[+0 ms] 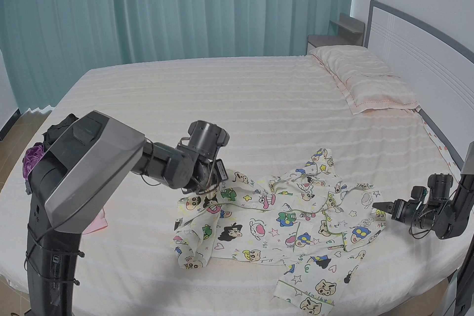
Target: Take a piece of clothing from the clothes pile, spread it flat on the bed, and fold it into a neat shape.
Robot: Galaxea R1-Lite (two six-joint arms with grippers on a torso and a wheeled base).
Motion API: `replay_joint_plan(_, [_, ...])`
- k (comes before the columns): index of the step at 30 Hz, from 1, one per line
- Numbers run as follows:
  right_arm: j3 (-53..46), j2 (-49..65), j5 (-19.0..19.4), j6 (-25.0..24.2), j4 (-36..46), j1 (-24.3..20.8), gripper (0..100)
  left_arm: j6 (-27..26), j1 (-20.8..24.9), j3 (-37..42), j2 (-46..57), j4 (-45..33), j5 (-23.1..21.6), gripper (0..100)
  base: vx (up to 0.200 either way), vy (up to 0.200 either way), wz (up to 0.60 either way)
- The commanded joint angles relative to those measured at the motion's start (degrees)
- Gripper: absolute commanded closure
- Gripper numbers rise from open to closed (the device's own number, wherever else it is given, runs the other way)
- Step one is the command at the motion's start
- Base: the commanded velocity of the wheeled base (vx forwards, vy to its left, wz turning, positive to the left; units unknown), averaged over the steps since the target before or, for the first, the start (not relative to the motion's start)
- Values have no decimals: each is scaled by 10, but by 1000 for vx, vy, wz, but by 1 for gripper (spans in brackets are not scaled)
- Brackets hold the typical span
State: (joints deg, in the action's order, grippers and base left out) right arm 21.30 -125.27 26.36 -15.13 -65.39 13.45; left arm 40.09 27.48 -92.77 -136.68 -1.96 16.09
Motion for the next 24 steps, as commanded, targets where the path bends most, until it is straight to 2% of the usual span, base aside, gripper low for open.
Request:
replay_joint_plan(1, [0,-9,0,0,0,0,0,-8,-42,-116,-23,-60,-22,100,0,0,0])
replay_joint_plan(6, [0,-11,0,0,0,0,0,-9,-68,-215,-90,-93,-25,100,0,0,0])
replay_joint_plan(15, [1,-12,-1,-1,0,-4,0,-5,-93,-218,-194,-123,-19,100,0,0,0])
replay_joint_plan(16, [1,-12,-1,-1,0,-4,0,-5,-95,-218,-200,-128,-17,0,0,0,0])
replay_joint_plan(19, [0,-15,-1,-1,-1,-4,0,25,-102,-218,-223,-157,3,0,0,0,0])
replay_joint_plan(21, [0,-16,-1,0,-1,-4,0,58,-105,-218,-221,-181,3,0,0,0,0])
replay_joint_plan(22, [0,-16,-1,0,-1,-4,0,58,-105,-218,-221,-181,3,0,0,0,0])
replay_joint_plan(24, [-9,-16,-1,0,-1,-3,0,97,-110,-218,-189,-212,-33,0,0,0,0])
